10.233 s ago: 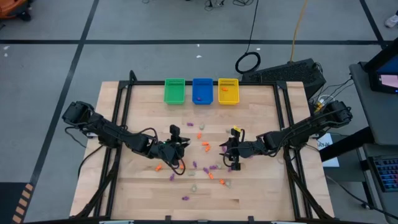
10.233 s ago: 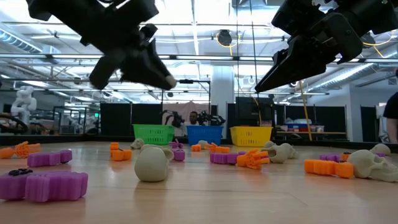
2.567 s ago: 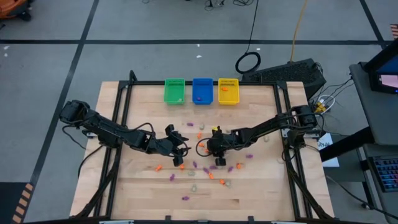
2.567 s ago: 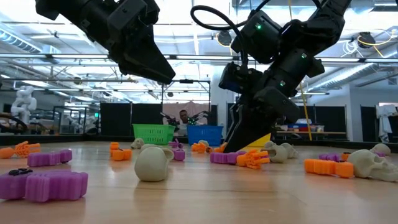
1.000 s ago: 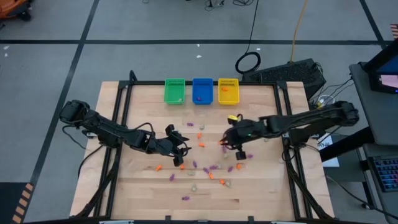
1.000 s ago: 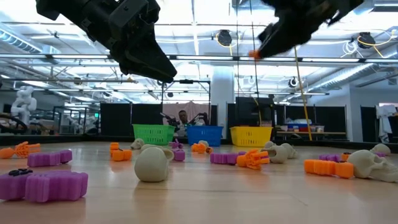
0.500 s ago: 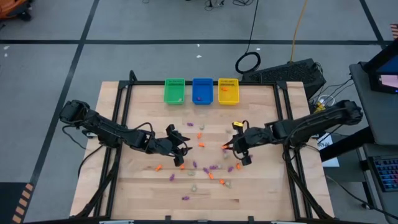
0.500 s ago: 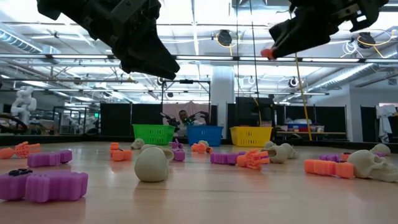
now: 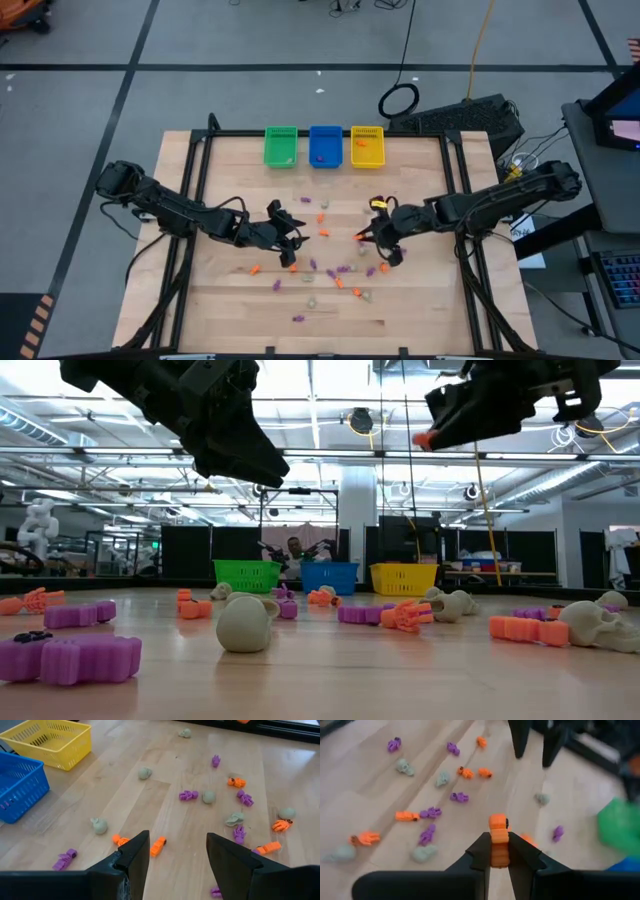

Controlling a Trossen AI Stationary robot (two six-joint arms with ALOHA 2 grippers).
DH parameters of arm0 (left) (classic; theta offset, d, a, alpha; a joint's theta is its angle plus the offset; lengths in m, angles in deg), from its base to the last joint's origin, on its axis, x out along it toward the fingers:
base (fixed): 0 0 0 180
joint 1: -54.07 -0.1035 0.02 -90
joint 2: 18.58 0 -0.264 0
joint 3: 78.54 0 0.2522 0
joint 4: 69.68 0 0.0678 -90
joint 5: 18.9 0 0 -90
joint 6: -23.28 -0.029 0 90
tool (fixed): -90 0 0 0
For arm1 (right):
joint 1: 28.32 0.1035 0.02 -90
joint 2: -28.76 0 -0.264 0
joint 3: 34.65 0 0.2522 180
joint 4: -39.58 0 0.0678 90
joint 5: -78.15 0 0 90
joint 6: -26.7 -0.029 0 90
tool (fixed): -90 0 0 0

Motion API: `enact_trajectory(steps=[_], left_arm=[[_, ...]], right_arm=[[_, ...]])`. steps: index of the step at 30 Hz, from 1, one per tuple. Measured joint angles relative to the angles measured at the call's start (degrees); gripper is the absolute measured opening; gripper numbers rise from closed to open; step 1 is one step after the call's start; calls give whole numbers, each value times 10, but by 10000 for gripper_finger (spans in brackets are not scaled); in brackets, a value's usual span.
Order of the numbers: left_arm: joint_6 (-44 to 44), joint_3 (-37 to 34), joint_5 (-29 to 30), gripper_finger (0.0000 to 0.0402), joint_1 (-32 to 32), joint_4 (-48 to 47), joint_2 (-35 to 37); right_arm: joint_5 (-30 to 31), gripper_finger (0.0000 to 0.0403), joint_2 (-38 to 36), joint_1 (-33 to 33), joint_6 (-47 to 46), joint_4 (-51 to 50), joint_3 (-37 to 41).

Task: Sort Halloween decoration
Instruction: Put the orange skeleton toy into the yellow bin

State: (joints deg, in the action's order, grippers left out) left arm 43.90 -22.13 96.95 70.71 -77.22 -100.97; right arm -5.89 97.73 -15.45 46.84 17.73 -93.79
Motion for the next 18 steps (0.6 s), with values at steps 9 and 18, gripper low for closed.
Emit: enact_trajectory(steps=[9,18], left_arm=[[-3,0,0,193,0,0,0],[-3,0,0,193,0,0,0]], right_arm=[[0,38,0,0,187,-2,0],[0,38,0,0,255,-2,0]])
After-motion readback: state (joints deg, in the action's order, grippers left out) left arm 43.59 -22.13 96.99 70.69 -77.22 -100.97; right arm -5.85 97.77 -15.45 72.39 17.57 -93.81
